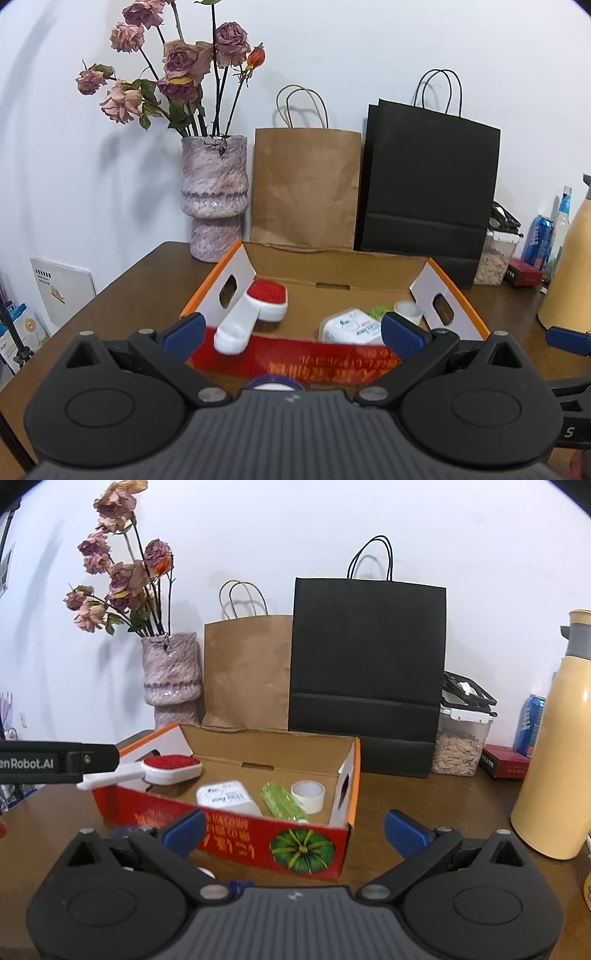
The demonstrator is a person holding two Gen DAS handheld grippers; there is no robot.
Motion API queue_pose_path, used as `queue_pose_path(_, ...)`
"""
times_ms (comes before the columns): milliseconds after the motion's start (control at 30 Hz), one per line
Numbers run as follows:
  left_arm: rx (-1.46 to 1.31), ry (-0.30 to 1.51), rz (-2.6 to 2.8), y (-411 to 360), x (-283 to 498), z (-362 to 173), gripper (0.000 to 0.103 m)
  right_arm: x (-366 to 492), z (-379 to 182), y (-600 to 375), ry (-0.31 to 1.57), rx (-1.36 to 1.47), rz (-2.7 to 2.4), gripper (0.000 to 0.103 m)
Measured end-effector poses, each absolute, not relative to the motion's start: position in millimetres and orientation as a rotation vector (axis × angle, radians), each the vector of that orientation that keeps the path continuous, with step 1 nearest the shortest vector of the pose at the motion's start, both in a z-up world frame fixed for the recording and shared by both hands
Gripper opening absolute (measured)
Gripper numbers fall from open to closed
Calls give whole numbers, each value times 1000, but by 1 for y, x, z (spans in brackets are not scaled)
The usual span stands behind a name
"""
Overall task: Organize rigid objects
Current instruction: 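Withdraw both open tools from the box toward the remaining caps and bottle, then grasp the white tube bottle with the right tool while the left tool grasps the purple cap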
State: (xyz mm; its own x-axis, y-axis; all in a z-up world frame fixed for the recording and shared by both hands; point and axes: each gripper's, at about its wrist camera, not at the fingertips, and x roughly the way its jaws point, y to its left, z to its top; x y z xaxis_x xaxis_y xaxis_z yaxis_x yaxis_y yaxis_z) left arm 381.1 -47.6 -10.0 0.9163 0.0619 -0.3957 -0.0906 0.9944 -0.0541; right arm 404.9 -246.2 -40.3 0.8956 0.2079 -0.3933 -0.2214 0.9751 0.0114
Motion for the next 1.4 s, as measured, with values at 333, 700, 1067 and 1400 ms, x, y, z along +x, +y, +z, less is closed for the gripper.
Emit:
queue_pose_path(333,-73,419,60,-49,349,-25,103,374,-48,-262,425,-60,223,103)
queue_pose_path(700,-47,468,74,-49,330,-48,103,347,-66,-281,471,-91,221,103)
queue_pose_path(1067,-28,508,68,-48,324,-64,103,343,-85,-299,545,-96,220,101)
queue_pose_path(1400,-39,526,60,-45,329,-68,103,382,-101,-298,613,-77,226,84)
